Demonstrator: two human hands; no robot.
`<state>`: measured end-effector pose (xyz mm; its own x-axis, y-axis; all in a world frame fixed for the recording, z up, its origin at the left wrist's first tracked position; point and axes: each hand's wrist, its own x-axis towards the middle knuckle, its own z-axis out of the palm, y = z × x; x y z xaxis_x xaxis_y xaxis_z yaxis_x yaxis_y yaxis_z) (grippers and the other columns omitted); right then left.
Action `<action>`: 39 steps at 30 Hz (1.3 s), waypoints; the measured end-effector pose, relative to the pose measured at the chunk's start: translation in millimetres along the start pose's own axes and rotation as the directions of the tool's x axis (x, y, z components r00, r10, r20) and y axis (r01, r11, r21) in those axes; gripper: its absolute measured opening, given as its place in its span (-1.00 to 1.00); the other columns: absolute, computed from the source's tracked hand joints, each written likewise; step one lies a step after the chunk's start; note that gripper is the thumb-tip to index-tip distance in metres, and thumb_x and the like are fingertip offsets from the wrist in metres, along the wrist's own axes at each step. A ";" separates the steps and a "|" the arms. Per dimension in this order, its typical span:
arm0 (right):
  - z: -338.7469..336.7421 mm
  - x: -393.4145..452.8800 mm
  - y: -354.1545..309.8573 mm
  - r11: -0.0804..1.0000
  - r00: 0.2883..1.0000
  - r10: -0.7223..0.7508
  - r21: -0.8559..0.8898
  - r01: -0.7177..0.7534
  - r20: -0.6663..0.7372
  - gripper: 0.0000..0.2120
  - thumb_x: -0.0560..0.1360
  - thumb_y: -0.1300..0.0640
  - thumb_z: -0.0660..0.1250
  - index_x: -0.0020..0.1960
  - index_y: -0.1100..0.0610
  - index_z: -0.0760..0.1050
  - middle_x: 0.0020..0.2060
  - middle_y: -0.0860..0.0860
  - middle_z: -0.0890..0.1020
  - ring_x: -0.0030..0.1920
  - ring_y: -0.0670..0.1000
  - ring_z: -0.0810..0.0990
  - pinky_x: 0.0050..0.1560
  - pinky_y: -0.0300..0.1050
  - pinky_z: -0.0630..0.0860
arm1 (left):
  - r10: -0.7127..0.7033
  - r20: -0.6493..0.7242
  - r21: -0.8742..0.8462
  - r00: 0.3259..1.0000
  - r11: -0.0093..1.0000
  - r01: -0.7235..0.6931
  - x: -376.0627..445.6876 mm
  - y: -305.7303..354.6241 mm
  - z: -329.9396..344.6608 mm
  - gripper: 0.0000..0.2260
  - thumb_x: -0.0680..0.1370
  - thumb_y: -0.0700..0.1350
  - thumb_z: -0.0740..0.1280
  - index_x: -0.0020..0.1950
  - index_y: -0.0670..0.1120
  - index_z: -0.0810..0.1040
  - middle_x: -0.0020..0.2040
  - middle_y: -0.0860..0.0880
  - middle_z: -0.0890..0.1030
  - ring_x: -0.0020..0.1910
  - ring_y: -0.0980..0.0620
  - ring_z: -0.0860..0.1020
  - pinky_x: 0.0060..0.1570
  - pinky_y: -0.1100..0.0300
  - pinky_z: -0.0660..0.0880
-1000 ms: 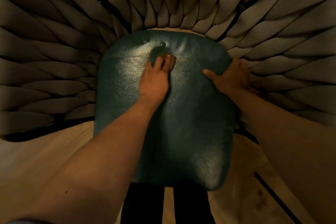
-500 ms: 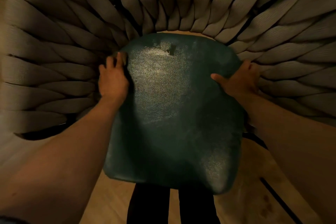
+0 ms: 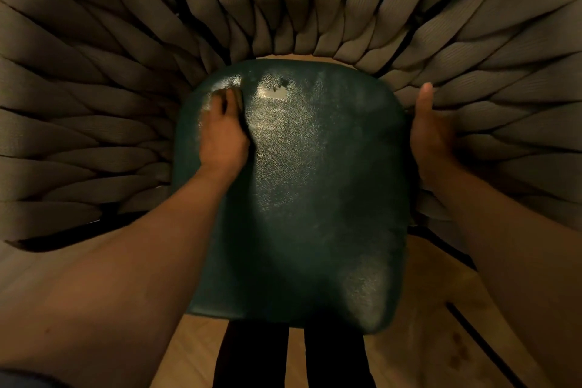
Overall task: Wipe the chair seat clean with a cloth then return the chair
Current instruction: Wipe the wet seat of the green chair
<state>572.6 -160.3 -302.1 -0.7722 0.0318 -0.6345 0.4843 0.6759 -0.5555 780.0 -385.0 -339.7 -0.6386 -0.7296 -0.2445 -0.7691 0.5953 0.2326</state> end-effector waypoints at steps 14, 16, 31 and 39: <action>-7.6 22.8 28.6 0.986 0.993 -0.018 0.169 -0.002 0.116 -0.22 0.11 -0.80 -0.06 -0.10 -0.21 0.41 0.19 0.01 0.57 0.19 0.09 0.53 0.40 0.20 0.41 | 0.427 0.149 -0.038 0.892 0.904 -0.426 -27.1 196.9 47.6 -0.46 0.54 -0.18 0.22 0.53 -0.13 0.24 0.41 -0.09 0.37 0.22 -0.07 0.37 0.17 0.17 0.35; -8.3 14.2 20.7 0.984 0.997 -0.014 0.178 0.001 0.075 -0.16 0.18 -0.77 -0.08 0.05 -0.20 0.51 0.24 -0.03 0.57 0.22 0.04 0.52 0.38 0.08 0.38 | 0.540 0.143 -0.024 0.830 0.840 -0.542 -28.8 215.8 57.4 -0.55 0.54 -0.14 0.14 0.45 -0.09 0.38 0.34 -0.04 0.46 0.18 -0.05 0.37 0.06 0.14 0.41; -4.5 2.9 10.8 0.997 0.997 -0.068 -0.030 0.070 0.045 -0.43 0.55 -0.46 0.09 -0.05 0.00 0.56 0.08 0.07 0.60 0.17 0.12 0.56 0.35 0.16 0.46 | 0.460 0.229 0.077 0.858 0.870 -0.487 -3.8 142.4 24.2 -0.46 0.59 -0.22 0.11 0.58 -0.03 0.11 0.42 -0.07 0.28 0.16 -0.19 0.36 0.05 0.01 0.49; 19.9 1.8 -5.3 0.826 0.941 -0.297 -0.449 0.340 0.165 -0.40 0.51 -0.15 0.44 0.42 0.15 0.42 0.33 0.16 0.54 0.35 0.21 0.49 0.34 0.10 0.46 | 0.305 0.190 0.120 0.933 0.936 -0.330 3.1 82.0 9.2 -0.44 0.59 -0.25 0.10 0.58 -0.04 0.09 0.43 -0.12 0.28 0.19 -0.22 0.35 0.12 -0.02 0.46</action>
<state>576.8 -178.5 -311.0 -0.8025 -0.2921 -0.5202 -0.0470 0.9001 -0.4331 714.7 -335.3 -330.0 -0.8350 -0.4359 -0.3360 -0.5124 0.8385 0.1856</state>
